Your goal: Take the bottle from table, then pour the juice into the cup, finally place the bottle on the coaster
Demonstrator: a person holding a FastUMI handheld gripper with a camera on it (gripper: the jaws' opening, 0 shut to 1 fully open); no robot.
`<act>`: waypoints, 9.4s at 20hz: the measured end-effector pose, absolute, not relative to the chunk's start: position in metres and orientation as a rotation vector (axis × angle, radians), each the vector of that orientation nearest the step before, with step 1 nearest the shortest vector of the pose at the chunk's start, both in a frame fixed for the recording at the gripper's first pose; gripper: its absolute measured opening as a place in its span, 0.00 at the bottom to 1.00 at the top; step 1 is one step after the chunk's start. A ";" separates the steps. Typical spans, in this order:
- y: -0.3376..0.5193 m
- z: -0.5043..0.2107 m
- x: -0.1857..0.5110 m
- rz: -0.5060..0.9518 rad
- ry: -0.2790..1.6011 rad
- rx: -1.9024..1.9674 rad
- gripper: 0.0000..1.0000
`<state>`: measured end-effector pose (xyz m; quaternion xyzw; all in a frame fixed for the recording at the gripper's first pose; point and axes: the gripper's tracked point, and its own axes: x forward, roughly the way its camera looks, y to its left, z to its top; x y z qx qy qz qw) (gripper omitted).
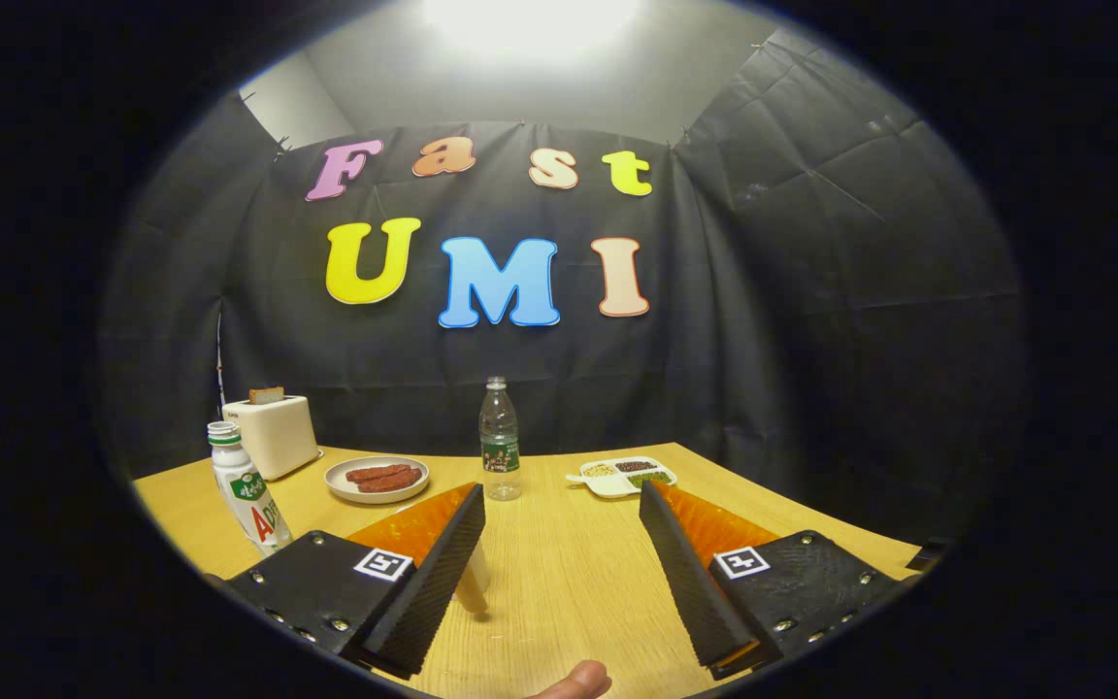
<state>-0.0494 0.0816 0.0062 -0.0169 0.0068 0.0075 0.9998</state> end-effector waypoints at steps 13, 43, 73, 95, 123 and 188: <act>0.190 0.000 -0.095 0.126 -0.049 0.109 0.97; 0.390 -0.100 -0.016 0.464 0.107 -0.091 0.98; 0.369 -0.079 0.011 0.323 0.303 0.657 0.67; 0.327 -0.066 0.020 0.281 0.273 1.214 0.66; 0.325 -0.043 0.025 0.316 0.194 1.562 0.66; 0.322 -0.030 0.027 0.344 0.089 1.773 0.66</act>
